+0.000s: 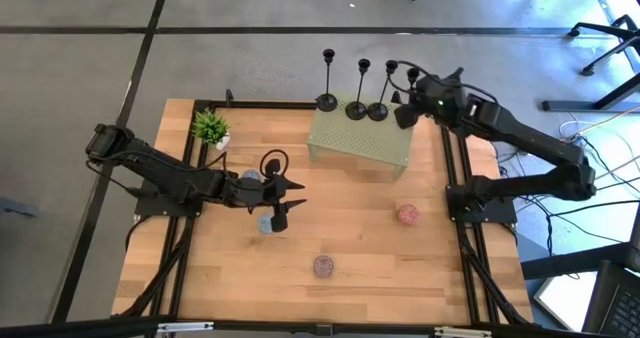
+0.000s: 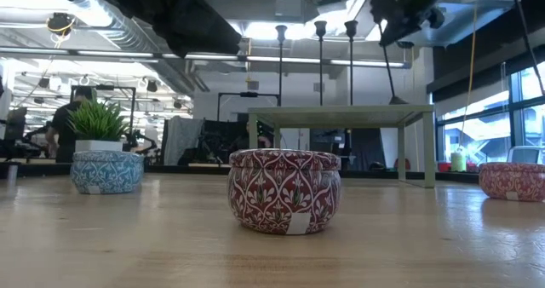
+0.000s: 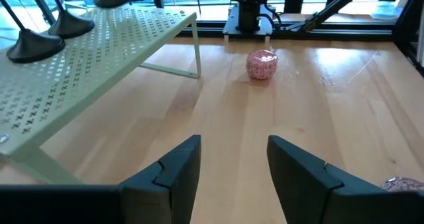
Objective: Pick & Place candle stick holders
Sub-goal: Put the black candle holder on the shelf
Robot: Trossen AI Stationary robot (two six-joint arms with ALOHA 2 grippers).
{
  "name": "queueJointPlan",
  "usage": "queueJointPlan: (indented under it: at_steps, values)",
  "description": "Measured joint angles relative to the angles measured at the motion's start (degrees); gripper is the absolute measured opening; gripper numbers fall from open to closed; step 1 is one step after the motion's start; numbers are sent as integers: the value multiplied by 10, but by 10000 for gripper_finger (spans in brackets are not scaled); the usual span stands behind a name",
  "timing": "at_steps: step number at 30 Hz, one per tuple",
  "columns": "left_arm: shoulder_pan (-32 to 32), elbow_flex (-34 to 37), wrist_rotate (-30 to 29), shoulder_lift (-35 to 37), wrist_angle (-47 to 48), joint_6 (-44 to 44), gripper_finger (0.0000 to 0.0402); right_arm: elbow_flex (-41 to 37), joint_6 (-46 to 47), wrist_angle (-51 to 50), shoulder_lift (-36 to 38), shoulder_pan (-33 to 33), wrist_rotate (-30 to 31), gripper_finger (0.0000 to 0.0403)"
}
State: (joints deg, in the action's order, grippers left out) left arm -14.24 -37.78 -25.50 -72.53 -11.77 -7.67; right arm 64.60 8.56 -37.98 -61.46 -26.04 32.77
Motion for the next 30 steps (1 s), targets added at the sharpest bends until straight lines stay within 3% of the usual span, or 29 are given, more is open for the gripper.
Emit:
queueJointPlan:
  at_steps: [9,30]
  values:
    - [0,0,0,0,0,9,171,1,1,5,-46,-25,4,38]
    - [0,0,0,0,0,9,171,0,-5,18,-50,-25,-10,38]
